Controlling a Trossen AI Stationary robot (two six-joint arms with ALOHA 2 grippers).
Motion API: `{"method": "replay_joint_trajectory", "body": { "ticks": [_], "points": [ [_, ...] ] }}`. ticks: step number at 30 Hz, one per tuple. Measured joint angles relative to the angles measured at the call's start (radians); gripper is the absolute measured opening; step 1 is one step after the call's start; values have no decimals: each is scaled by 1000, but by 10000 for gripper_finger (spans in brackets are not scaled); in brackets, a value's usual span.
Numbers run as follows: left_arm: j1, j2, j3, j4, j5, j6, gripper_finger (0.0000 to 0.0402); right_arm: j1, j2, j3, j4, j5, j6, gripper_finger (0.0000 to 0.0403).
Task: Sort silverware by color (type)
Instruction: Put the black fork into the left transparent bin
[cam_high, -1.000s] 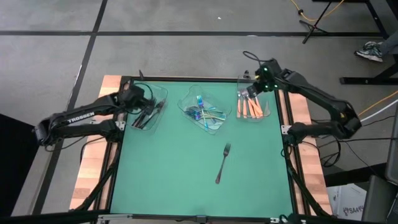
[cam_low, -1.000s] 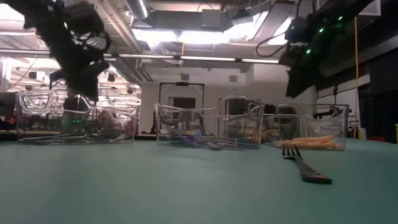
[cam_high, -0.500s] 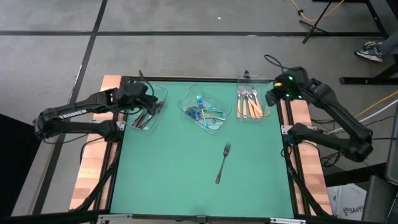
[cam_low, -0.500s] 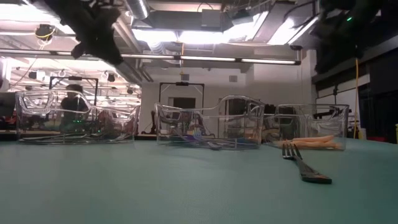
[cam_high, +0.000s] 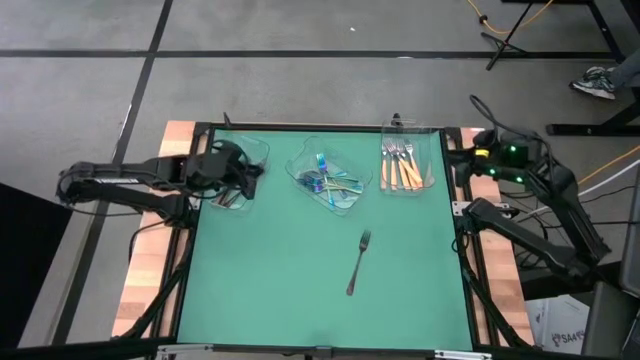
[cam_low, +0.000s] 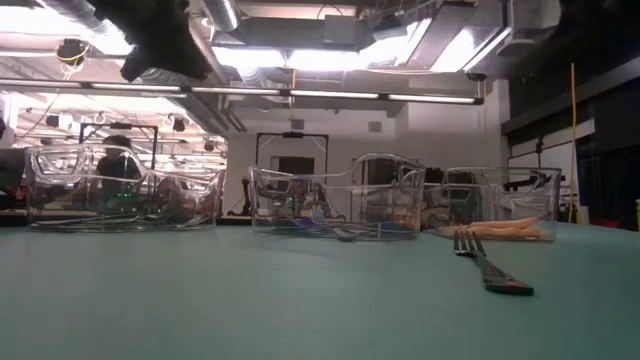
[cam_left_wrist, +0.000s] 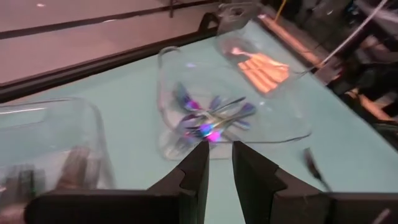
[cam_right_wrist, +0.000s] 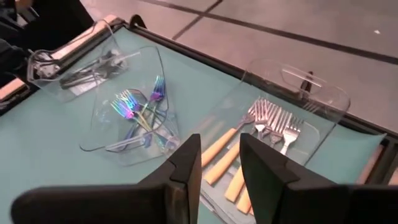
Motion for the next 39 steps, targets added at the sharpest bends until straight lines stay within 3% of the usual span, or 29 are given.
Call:
{"method": "replay_joint_trajectory", "body": {
  "ticks": [7, 13, 15, 22, 30, 39],
  "points": [
    [-93, 102, 0, 167, -11, -4, 64, 0, -24, -16, 34, -62, 6, 99],
    [-158, 236, 0, 320, -11, -13, 64, 0, -24, -150, 229, -337, 64, 99],
    [-182, 280, 0, 365, -4, -35, 64, 0, -24, -184, 267, -384, 67, 99],
    [-259, 408, 8, 441, 2, -120, 64, 0, -57, -215, 271, -373, 53, 99],
    [-315, 565, 139, 440, -9, -111, 64, 0, -94, -215, 287, -413, 53, 99],
    [-316, 609, 210, 442, -26, -58, 64, 0, -93, -215, 459, -463, 91, 99]
  ]
}}
